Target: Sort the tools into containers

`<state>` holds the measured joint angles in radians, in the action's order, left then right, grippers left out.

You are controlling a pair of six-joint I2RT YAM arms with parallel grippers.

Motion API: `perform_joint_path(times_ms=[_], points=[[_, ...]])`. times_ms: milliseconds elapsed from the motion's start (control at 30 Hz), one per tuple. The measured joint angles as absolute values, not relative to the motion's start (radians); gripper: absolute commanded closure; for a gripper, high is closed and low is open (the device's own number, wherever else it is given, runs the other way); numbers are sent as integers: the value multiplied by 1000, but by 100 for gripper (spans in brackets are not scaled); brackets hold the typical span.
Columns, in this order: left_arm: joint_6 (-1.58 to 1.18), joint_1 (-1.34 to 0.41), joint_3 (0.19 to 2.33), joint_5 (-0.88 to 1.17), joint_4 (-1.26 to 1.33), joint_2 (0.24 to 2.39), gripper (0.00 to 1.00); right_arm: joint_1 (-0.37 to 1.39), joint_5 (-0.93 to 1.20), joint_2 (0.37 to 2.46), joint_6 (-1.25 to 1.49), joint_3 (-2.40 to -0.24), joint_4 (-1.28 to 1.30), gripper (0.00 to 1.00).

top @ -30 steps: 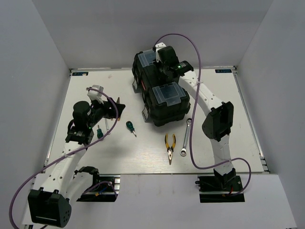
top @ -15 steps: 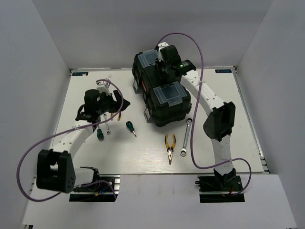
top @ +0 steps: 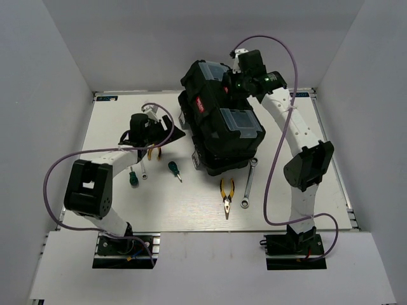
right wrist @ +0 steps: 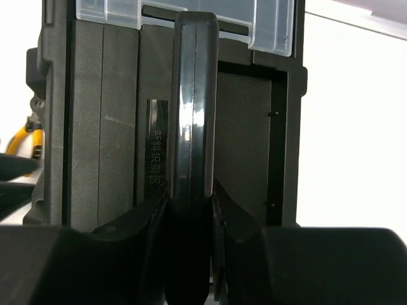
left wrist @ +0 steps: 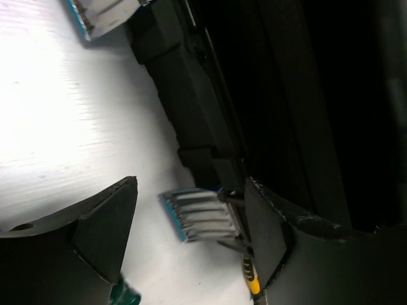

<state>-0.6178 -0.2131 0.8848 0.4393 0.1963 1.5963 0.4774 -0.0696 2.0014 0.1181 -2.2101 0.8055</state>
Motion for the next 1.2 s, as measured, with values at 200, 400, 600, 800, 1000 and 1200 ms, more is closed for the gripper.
perform_joint_path(times_ms=[200, 400, 600, 800, 1000, 1200], points=[[-665, -265, 949, 449, 242, 1687, 22, 438, -14, 1982, 158, -2211, 823, 100], [-678, -322, 1061, 449, 245, 1758, 22, 404, 40, 1982, 180, -2211, 830, 100], [-674, -356, 1101, 408, 221, 1810, 22, 361, 90, 1982, 208, -2211, 860, 100], [-669, -360, 1102, 391, 222, 1809, 22, 305, 175, 1981, 258, -2210, 865, 100], [-641, -371, 1108, 351, 163, 1831, 27, 227, 276, 1977, 328, -2187, 859, 100], [-623, -389, 1145, 336, 150, 1859, 27, 154, 369, 1969, 384, -2144, 818, 100]])
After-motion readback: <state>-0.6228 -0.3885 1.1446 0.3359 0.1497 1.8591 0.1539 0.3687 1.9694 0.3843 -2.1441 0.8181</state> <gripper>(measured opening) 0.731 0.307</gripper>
